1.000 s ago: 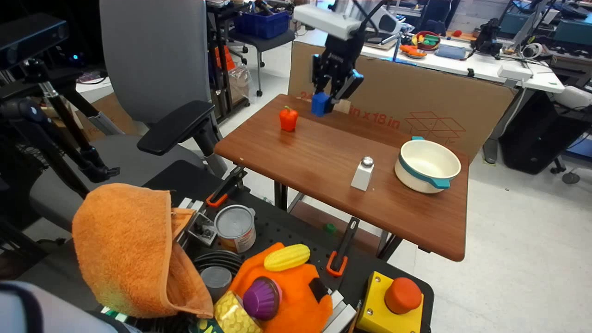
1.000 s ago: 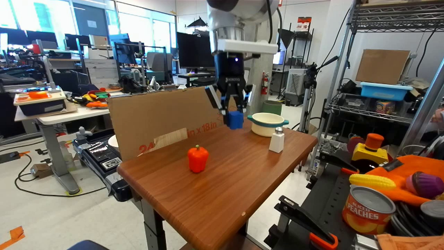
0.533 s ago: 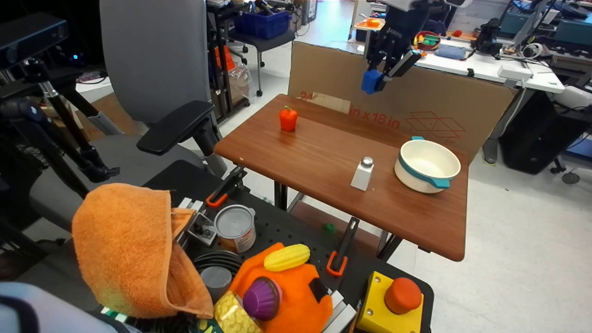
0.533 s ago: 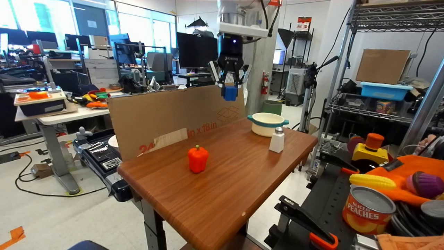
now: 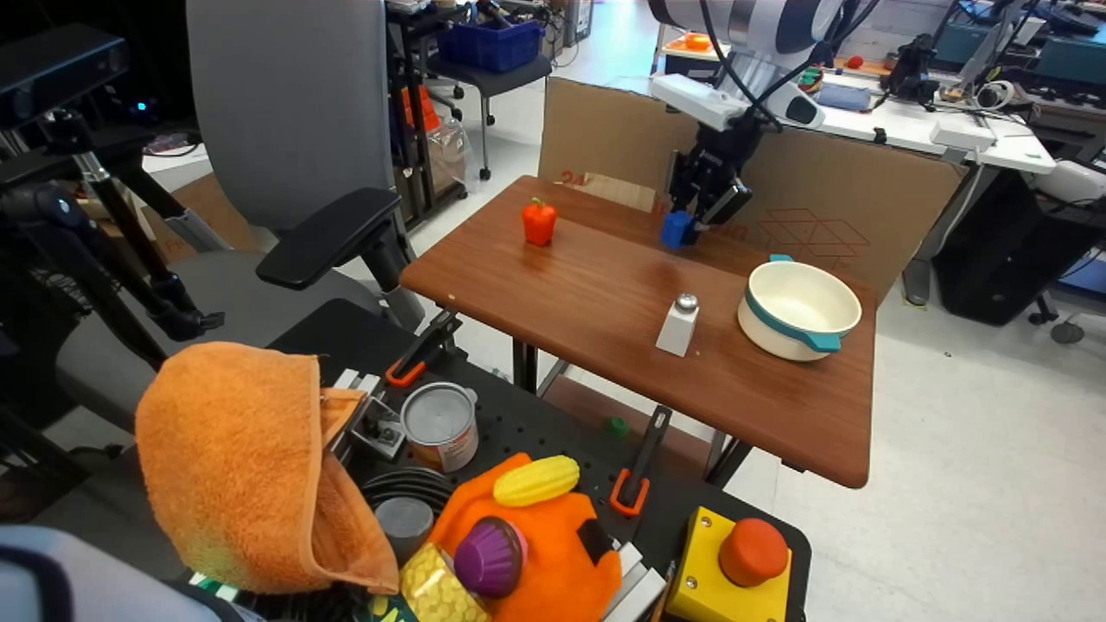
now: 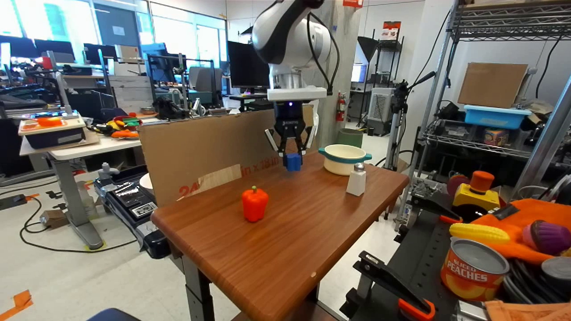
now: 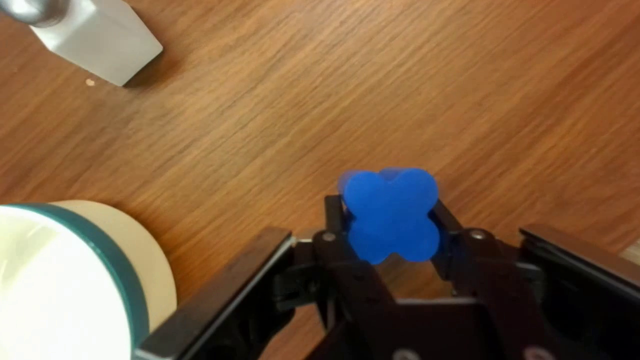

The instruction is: Move the blue block backwards

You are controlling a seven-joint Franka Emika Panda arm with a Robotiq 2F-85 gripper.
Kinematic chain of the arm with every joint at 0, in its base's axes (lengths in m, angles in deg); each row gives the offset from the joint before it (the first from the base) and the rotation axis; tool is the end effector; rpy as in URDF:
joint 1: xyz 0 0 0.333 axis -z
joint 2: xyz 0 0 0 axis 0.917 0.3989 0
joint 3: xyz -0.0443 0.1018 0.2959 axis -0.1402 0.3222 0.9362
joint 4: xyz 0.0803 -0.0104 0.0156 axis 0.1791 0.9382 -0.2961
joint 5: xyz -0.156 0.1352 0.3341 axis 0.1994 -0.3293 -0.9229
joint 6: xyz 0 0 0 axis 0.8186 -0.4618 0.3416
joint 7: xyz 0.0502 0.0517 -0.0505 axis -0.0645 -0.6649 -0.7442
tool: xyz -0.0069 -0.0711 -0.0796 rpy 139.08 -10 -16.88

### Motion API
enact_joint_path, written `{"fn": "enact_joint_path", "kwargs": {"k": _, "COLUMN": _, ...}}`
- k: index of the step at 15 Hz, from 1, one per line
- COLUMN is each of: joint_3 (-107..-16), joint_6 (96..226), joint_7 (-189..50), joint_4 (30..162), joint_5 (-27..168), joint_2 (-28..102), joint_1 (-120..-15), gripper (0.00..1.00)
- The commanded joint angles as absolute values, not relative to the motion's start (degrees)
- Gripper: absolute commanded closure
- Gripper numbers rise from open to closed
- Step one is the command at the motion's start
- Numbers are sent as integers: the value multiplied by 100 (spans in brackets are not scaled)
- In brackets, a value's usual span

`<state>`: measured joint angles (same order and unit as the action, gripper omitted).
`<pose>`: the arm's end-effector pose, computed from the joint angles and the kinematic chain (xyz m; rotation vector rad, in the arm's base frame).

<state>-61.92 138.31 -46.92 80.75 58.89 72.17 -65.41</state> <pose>0.7009 -0.0484 0.1611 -2.9507 0.9594 0.4757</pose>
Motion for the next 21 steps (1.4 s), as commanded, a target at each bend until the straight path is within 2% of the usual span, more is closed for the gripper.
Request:
{"fn": "enact_joint_path", "kwargs": {"k": 1, "joint_3": -6319, "joint_6": 13404, "joint_7": -4408, "joint_4": 7250, "joint_5": 5986, "joint_2": 7857, "joint_1": -6676, "gripper": 84}}
{"fn": "enact_joint_path", "kwargs": {"k": 4, "joint_3": -6357, "joint_6": 13188, "joint_7": -4311, "joint_4": 6897, "joint_5": 5997, "joint_2": 8101, "joint_1": -6692, "gripper": 84}}
{"fn": "enact_joint_path", "kwargs": {"k": 5, "joint_3": -6385, "joint_6": 13117, "joint_7": -4256, "joint_4": 6780, "joint_5": 6006, "joint_2": 8149, "joint_1": -6698, "gripper": 63}}
{"fn": "enact_joint_path", "kwargs": {"k": 6, "joint_3": -6391, "joint_6": 13044, "joint_7": -4235, "joint_4": 6687, "joint_5": 5998, "joint_2": 8200, "joint_1": -6688, "gripper": 34}}
{"fn": "enact_joint_path", "kwargs": {"k": 8, "joint_3": -6382, "joint_6": 12880, "joint_7": -4232, "joint_4": 6613, "joint_5": 5982, "joint_2": 8213, "joint_1": -6670, "gripper": 29}}
{"fn": "enact_joint_path", "kwargs": {"k": 11, "joint_3": -6272, "joint_6": 12583, "joint_7": -4483, "joint_4": 7149, "joint_5": 5941, "joint_2": 7667, "joint_1": -6705, "gripper": 5}}
{"fn": "enact_joint_path", "kwargs": {"k": 12, "joint_3": -6234, "joint_6": 12571, "joint_7": -4602, "joint_4": 7395, "joint_5": 5922, "joint_2": 7417, "joint_1": -6723, "gripper": 1}}
{"fn": "enact_joint_path", "kwargs": {"k": 15, "joint_3": -6145, "joint_6": 12726, "joint_7": -5167, "joint_4": 8361, "joint_5": 5954, "joint_2": 6468, "joint_1": -6752, "gripper": 0}}
{"fn": "enact_joint_path", "kwargs": {"k": 16, "joint_3": -6217, "joint_6": 12635, "joint_7": -4806, "joint_4": 7454, "joint_5": 5918, "joint_2": 7269, "joint_1": -6752, "gripper": 0}}
{"fn": "enact_joint_path", "kwargs": {"k": 21, "joint_3": -6217, "joint_6": 12652, "joint_7": -4830, "joint_4": 7595, "joint_5": 5918, "joint_2": 7169, "joint_1": -6755, "gripper": 0}}
